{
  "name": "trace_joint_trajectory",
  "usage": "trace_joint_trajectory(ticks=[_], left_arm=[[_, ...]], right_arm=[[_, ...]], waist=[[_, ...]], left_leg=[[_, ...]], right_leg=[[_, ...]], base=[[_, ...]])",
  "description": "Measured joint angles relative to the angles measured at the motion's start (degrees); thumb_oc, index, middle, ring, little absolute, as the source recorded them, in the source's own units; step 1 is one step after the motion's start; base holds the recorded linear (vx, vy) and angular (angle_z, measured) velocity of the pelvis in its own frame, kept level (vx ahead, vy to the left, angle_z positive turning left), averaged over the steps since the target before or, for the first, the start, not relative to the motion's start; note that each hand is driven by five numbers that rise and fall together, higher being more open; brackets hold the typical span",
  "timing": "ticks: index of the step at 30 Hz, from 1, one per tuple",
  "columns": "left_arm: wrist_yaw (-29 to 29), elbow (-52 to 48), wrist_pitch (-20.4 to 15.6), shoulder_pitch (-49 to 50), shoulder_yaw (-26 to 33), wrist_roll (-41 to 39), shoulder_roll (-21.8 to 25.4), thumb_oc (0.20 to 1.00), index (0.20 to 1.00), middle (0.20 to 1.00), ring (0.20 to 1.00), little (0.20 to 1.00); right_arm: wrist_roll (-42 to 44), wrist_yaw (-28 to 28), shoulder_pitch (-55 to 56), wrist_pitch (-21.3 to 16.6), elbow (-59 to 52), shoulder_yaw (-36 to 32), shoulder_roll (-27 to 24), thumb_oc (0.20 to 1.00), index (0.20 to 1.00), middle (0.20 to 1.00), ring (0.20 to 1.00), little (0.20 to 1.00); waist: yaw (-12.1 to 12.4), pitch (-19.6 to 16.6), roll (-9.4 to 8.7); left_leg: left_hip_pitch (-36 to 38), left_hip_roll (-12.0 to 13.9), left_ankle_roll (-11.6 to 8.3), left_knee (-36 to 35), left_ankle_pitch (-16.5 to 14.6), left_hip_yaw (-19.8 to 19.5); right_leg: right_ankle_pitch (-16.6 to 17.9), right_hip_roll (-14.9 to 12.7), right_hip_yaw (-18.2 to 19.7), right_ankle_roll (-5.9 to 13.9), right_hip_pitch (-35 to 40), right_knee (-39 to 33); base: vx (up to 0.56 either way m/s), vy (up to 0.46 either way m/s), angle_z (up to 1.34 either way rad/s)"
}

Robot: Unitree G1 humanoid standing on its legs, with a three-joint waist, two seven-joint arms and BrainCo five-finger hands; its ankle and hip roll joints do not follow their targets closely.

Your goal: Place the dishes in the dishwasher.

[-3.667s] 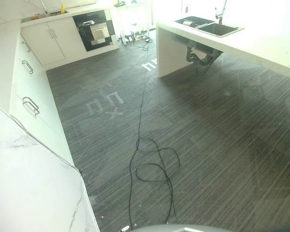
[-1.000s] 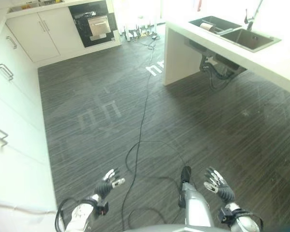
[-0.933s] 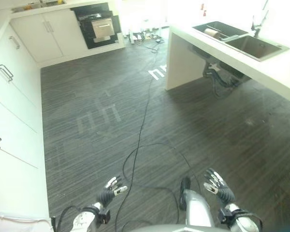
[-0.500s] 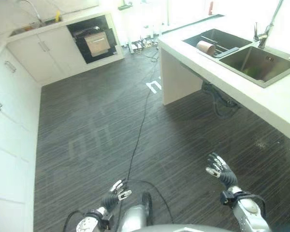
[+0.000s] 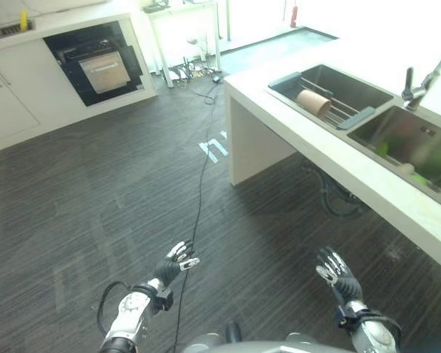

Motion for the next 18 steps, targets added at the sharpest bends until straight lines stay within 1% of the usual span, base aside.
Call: trace_joint_trajectory(ticks=[1, 2, 3, 4, 5, 6, 7, 8, 9, 10, 11, 12, 13, 14, 15, 16, 17, 18], left_arm=[[0.58, 0.43, 0.99, 2.23, -1.23, 0.04, 0.40, 1.000, 1.000, 1.000, 1.000, 1.000], [1.12, -0.03, 1.36, 4.45, -1.11, -0.03, -0.08, 1.000, 1.000, 1.000, 1.000, 1.000], [1.47, -0.87, 1.53, 5.87, -0.91, -0.07, 0.20, 1.000, 1.000, 1.000, 1.000, 1.000], [1.51, -1.19, 1.76, 6.16, -0.96, -0.09, 0.24, 1.000, 1.000, 1.000, 1.000, 1.000], [1.34, -0.74, 1.75, 5.39, -0.76, -0.07, 0.45, 1.000, 1.000, 1.000, 1.000, 1.000], [1.08, 0.94, 1.69, 3.91, -0.64, -0.06, 0.18, 1.000, 1.000, 1.000, 1.000, 1.000], [0.81, 2.86, 1.38, 3.06, -0.43, 0.00, -0.18, 1.000, 1.000, 1.000, 1.000, 1.000], [0.82, 3.45, 1.32, 3.64, -0.15, 0.04, -1.32, 1.000, 1.000, 1.000, 1.000, 1.000], [0.85, 3.29, 1.28, 5.07, -0.58, 0.04, -2.65, 1.000, 1.000, 1.000, 1.000, 1.000], [0.85, 3.24, 1.10, 6.71, -0.77, 0.03, -3.11, 1.000, 1.000, 1.000, 1.000, 1.000], [0.95, 3.27, 1.12, 7.27, -0.51, 0.03, -3.21, 1.000, 1.000, 1.000, 1.000, 1.000], [1.12, 2.22, 0.91, 7.63, -0.45, 0.03, -4.16, 1.000, 1.000, 1.000, 1.000, 1.000], [1.13, 1.96, 0.47, 7.39, 0.13, 0.04, -4.76, 1.000, 1.000, 1.000, 1.000, 1.000], [1.25, 2.02, 0.04, 6.74, 1.85, 0.01, -5.71, 1.000, 1.000, 1.000, 1.000, 1.000], [1.01, 2.47, -0.05, 6.32, 1.28, 0.03, -5.41, 1.000, 1.000, 1.000, 1.000, 1.000], [0.69, 1.41, -0.15, 5.57, 1.44, -0.01, -4.45, 1.000, 1.000, 1.000, 1.000, 1.000], [0.47, 0.93, -0.14, 5.73, 1.43, 0.00, -3.84, 1.000, 1.000, 1.000, 1.000, 1.000], [0.37, 0.91, -0.08, 5.98, 1.42, 0.01, -3.62, 1.000, 1.000, 1.000, 1.000, 1.000]], right_arm=[[0.01, 0.34, -0.69, 0.02, 0.93, 0.63, -0.15, 1.000, 1.000, 1.000, 1.000, 1.000], [0.00, 0.30, -0.29, 0.03, 0.38, 1.18, -0.97, 1.000, 1.000, 1.000, 1.000, 1.000], [-0.04, 0.36, -0.21, 0.06, -0.74, 1.92, -1.62, 1.000, 1.000, 1.000, 1.000, 1.000], [0.00, 0.31, 0.58, 0.01, -1.40, 1.80, -1.81, 1.000, 1.000, 1.000, 1.000, 1.000], [0.01, 0.36, 1.54, -0.11, -2.61, 1.32, -1.91, 1.000, 1.000, 1.000, 1.000, 1.000], [0.06, 0.40, 2.75, -0.54, -3.09, 0.64, -1.81, 1.000, 1.000, 1.000, 1.000, 1.000], [0.25, 0.65, 3.21, -1.07, -1.65, 0.10, -1.99, 1.000, 1.000, 1.000, 1.000, 1.000], [0.46, 0.73, 2.46, -0.98, 0.22, -0.52, -2.82, 1.000, 1.000, 1.000, 1.000, 1.000], [0.51, 0.44, 2.01, -0.82, 1.18, -0.91, -3.61, 1.000, 1.000, 1.000, 1.000, 1.000], [0.43, 0.35, 1.44, -0.75, 1.04, -0.41, -3.89, 1.000, 1.000, 1.000, 1.000, 1.000], [0.43, 0.36, 1.01, -0.71, 0.00, 0.04, -3.64, 1.000, 1.000, 1.000, 1.000, 1.000], [0.42, 0.25, 0.10, -0.66, -0.64, 0.01, -4.09, 1.000, 1.000, 1.000, 1.000, 1.000], [0.36, 0.12, -1.25, -0.61, -0.96, 0.03, -4.29, 1.000, 1.000, 1.000, 1.000, 1.000], [0.32, -0.02, -2.66, -0.58, -0.93, 0.00, -4.36, 1.000, 1.000, 1.000, 1.000, 1.000], [0.35, -0.12, -3.84, -0.53, -0.57, -0.38, -4.62, 1.000, 1.000, 1.000, 1.000, 1.000], [-0.05, 0.43, -2.75, 0.32, 0.62, 1.90, -4.31, 1.000, 1.000, 1.000, 1.000, 1.000], [-0.30, 0.68, -2.24, 0.35, 0.90, 2.16, -3.83, 1.000, 1.000, 1.000, 1.000, 1.000], [-0.75, 0.71, -1.50, 0.33, 0.94, 2.59, -3.64, 1.000, 1.000, 1.000, 1.000, 1.000]], waist=[[0.04, 0.15, 0.68], [-0.25, 0.40, 1.88], [-0.92, 0.69, 2.56], [-1.86, 1.14, 2.24], [-2.80, 1.47, 1.99], [-4.00, 1.69, 0.15], [-5.65, 1.99, -2.21], [-5.71, 2.23, -2.42], [-5.33, 1.92, -0.91], [-4.54, 2.28, 0.39], [-4.51, 2.25, 0.42], [-4.46, 2.03, 1.84], [-4.35, 1.99, 2.04], [-3.76, 2.01, 1.33], [-2.14, 1.90, 0.97], [-0.17, 2.09, -0.85], [-0.05, 2.11, -1.05], [-0.55, 2.16, -1.17]], left_leg=[[3.28, -0.31, -0.11, -2.96, -0.32, 1.04], [4.52, 0.18, -0.85, -4.35, -0.84, 1.00], [5.11, 0.97, -2.22, -5.29, -0.63, 0.74], [5.71, 1.51, -3.47, -5.77, -0.70, -0.46], [6.11, 1.42, -5.33, -6.38, -1.27, -2.13], [6.52, 0.81, -7.49, -6.67, -2.39, -2.76], [7.77, -0.48, -8.15, -7.39, -2.25, -1.25], [9.40, -1.33, -8.83, -7.81, -3.10, 0.00], [12.73, -0.65, -10.52, -7.93, -4.70, 1.12], [15.27, 0.10, -12.38, -5.58, -5.81, 0.84], [15.43, 0.44, -13.45, -0.42, -6.45, -0.19], [14.15, 1.86, -14.81, 5.22, -5.85, -0.41], [10.34, 2.95, -17.06, 15.04, -3.91, -0.48], [4.50, 4.26, -18.95, 28.65, 1.37, -1.38], [-4.42, 5.41, -18.58, 44.77, 5.66, -4.79], [-11.79, 5.11, -15.26, 40.12, 1.30, -6.42], [-13.50, 6.60, -14.99, 30.50, 0.99, -6.18], [-13.88, 7.79, -15.03, 21.63, 1.31, -5.95]], right_leg=[[2.30, -3.78, -2.27, -1.14, -4.41, 7.22], [-2.77, -3.42, -4.34, -2.66, -7.68, 4.99], [-6.34, 0.02, -4.37, -2.84, -9.95, -1.96], [-8.27, 4.30, -3.70, -3.09, -10.42, -11.56], [-9.35, 7.58, -4.61, -3.60, -11.64, -23.48], [-7.29, 7.16, -8.09, -4.42, -12.63, -32.81], [-3.22, 3.23, -13.39, -2.24, -15.44, -38.50], [-0.26, 1.25, -14.42, -3.05, -16.85, -37.15], [0.44, 1.89, -14.08, -6.40, -15.31, -33.39], [0.36, 4.13, -12.53, -9.77, -10.92, -32.39], [1.40, 6.21, -10.22, -14.19, -6.00, -36.20], [1.06, 6.86, -10.62, -14.11, -3.27, -38.51], [0.39, 7.96, -10.02, -14.68, -0.67, -40.43], [-1.01, 8.26, -8.34, -15.26, 1.55, -41.88], [-1.54, 9.69, -6.85, -15.77, 6.00, -45.25], [-1.43, 9.48, -4.67, -15.04, 9.96, -48.54], [-1.89, 9.64, -4.23, -14.22, 11.93, -49.83], [-2.46, 9.91, -3.85, -13.48, 13.41, -50.77]], base=[[0.26, 0.025, -0.46], [0.39, -0.030, -0.28], [0.49, -0.075, -0.01], [0.51, -0.114, 0.33], [0.52, -0.112, 0.71], [0.41, -0.107, 1.10], [0.40, -0.147, 0.93], [0.25, -0.154, 0.49], [0.28, -0.171, -0.23], [0.22, -0.137, -0.32], [0.28, -0.179, -0.26], [0.24, -0.139, -0.04], [0.26, -0.073, -0.21], [0.19, 0.029, -0.51], [0.27, 0.161, -1.01], [0.24, 0.211, -1.13], [0.27, 0.274, -0.97], [0.21, 0.233, -0.62]])
